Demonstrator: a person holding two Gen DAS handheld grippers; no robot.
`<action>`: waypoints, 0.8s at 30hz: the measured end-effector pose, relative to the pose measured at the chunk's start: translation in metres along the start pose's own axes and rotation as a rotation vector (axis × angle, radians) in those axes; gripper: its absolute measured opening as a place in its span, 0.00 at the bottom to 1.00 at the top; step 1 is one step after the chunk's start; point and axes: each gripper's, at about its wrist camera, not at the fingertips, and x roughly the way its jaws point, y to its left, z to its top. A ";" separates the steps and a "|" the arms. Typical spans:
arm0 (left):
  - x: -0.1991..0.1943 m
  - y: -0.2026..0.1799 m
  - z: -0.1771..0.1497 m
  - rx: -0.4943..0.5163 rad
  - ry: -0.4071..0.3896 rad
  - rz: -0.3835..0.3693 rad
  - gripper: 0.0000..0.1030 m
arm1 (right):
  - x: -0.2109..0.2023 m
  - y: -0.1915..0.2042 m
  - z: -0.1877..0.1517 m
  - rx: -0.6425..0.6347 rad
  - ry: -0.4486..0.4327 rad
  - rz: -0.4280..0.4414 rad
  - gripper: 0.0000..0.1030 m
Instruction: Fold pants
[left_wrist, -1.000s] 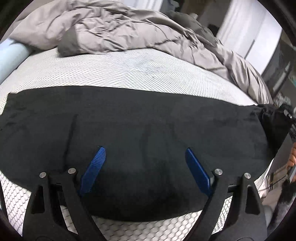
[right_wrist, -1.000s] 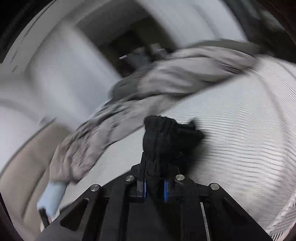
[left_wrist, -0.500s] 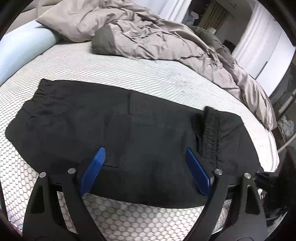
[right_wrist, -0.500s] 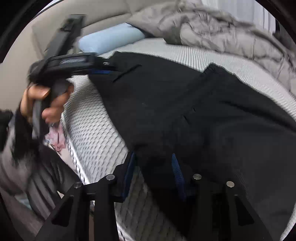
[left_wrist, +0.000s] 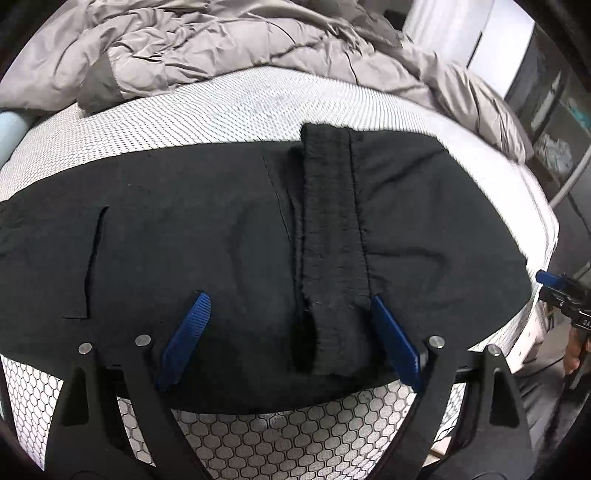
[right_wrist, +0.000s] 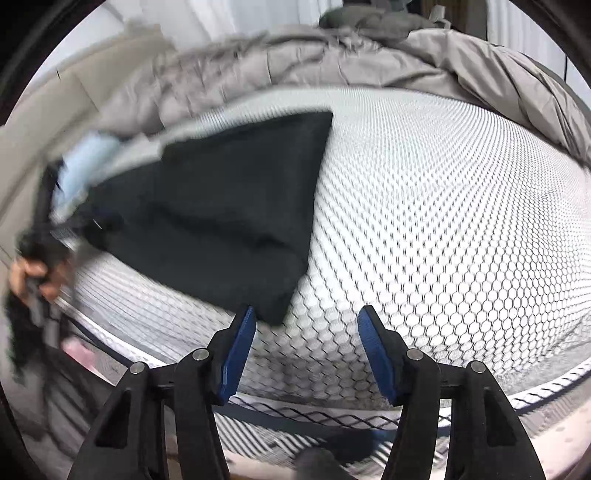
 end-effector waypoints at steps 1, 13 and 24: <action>0.001 0.000 0.001 -0.011 -0.005 -0.002 0.85 | -0.004 0.001 0.002 0.006 -0.022 0.032 0.58; 0.009 0.009 0.026 -0.022 -0.003 -0.010 0.85 | 0.004 -0.029 -0.012 0.108 -0.010 0.120 0.10; 0.065 0.006 0.127 -0.116 0.034 -0.157 0.75 | 0.020 -0.061 0.085 0.184 -0.129 0.181 0.47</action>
